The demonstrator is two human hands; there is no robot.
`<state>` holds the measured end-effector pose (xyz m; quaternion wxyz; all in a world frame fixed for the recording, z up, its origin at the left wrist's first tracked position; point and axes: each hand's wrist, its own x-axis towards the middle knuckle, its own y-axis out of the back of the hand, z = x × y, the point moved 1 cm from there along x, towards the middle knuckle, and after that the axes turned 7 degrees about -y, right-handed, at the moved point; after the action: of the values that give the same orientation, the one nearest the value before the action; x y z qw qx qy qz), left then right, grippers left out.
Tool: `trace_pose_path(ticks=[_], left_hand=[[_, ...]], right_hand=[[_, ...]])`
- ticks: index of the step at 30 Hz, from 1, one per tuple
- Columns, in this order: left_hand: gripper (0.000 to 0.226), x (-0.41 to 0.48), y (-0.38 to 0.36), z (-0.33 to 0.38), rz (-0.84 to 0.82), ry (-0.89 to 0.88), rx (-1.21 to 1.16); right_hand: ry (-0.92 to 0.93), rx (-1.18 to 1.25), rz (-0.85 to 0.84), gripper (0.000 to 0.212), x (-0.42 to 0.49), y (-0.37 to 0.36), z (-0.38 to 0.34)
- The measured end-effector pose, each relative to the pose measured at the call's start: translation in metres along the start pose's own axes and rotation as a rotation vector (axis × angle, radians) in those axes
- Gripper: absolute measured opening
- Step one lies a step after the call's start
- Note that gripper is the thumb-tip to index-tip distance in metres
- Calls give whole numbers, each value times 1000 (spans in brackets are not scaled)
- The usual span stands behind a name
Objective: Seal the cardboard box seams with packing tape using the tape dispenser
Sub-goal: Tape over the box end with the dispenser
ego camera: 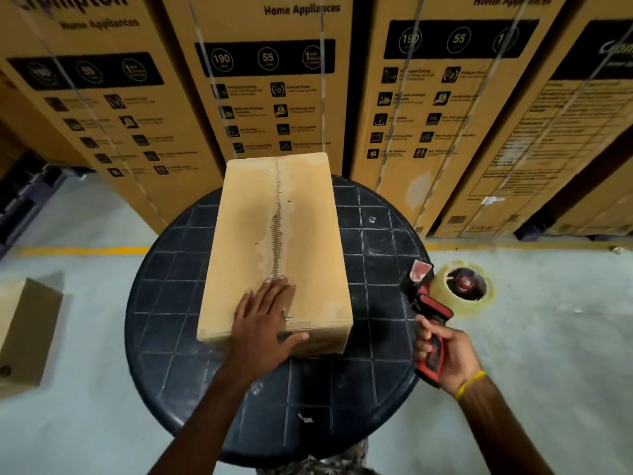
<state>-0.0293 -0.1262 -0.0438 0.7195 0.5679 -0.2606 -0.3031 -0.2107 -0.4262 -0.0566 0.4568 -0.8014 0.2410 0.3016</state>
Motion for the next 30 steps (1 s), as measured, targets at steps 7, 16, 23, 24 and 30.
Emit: trace_pose_path(ticks=[7,16,23,24,30], left_hand=[[75,12,31,22,54,188,-608],[67,5,77,66,-34,695,-1928],[52,-12,90,52,248,925,-2347],[48,-14,89,52,287,965,-2347],[19,-19,79,41,489,1130,-2133]], right_hand=[[293,-670,100,41,-38,-51,-4],[371,-855,24,23,-27,-114,29],[416,-904,-61,39,-20,-150,42],[414,-926,-74,50,-18,-154,44],[523,-1142,-139,52,-18,-178,48]])
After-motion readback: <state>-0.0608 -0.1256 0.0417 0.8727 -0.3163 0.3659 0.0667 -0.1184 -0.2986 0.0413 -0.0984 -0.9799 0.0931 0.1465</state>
